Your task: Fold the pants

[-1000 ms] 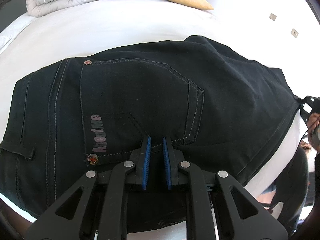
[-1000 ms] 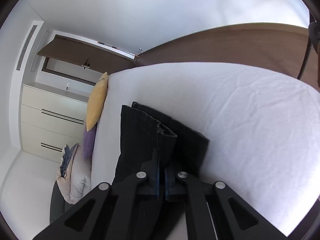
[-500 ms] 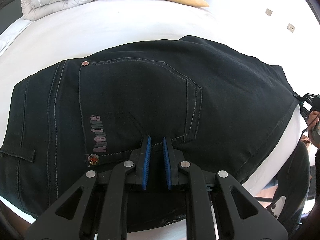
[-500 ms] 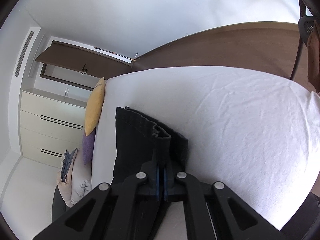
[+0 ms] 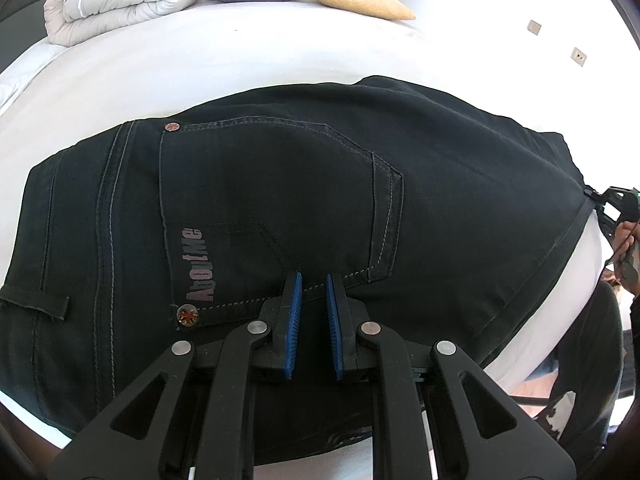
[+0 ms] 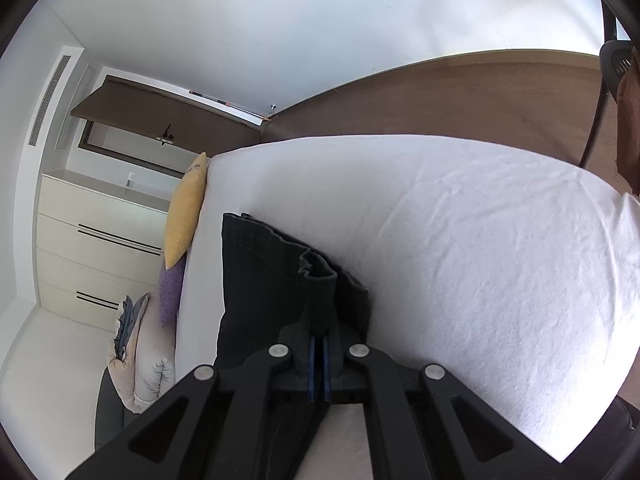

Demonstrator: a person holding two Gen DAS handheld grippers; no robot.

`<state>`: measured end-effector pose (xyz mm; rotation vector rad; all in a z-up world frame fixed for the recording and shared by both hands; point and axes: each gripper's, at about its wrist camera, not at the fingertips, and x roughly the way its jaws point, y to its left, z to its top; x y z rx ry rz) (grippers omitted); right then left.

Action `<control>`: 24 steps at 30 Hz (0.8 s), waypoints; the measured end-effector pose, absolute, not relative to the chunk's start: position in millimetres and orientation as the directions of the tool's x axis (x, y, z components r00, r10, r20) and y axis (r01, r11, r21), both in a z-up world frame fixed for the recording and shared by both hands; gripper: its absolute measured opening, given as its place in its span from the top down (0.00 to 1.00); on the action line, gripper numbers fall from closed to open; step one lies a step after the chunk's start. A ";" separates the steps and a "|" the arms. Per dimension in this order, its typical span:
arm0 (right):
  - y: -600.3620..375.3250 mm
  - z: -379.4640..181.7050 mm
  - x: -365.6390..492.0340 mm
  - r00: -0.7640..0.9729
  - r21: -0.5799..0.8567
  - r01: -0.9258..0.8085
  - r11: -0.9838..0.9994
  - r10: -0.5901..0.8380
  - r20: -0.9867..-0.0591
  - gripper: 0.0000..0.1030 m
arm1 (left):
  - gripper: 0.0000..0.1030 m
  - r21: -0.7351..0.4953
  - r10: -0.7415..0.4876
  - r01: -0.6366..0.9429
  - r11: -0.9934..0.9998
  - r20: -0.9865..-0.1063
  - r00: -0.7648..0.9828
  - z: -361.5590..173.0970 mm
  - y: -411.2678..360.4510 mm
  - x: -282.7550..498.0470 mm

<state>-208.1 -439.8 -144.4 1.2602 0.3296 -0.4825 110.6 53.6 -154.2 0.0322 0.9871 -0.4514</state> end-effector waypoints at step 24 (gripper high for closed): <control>-388.2 -85.4 -236.5 0.847 0.766 0.532 0.361 -0.219 -0.484 0.35 | 0.88 -0.226 -0.393 0.360 0.905 -0.767 0.507 -157.8 65.7 99.0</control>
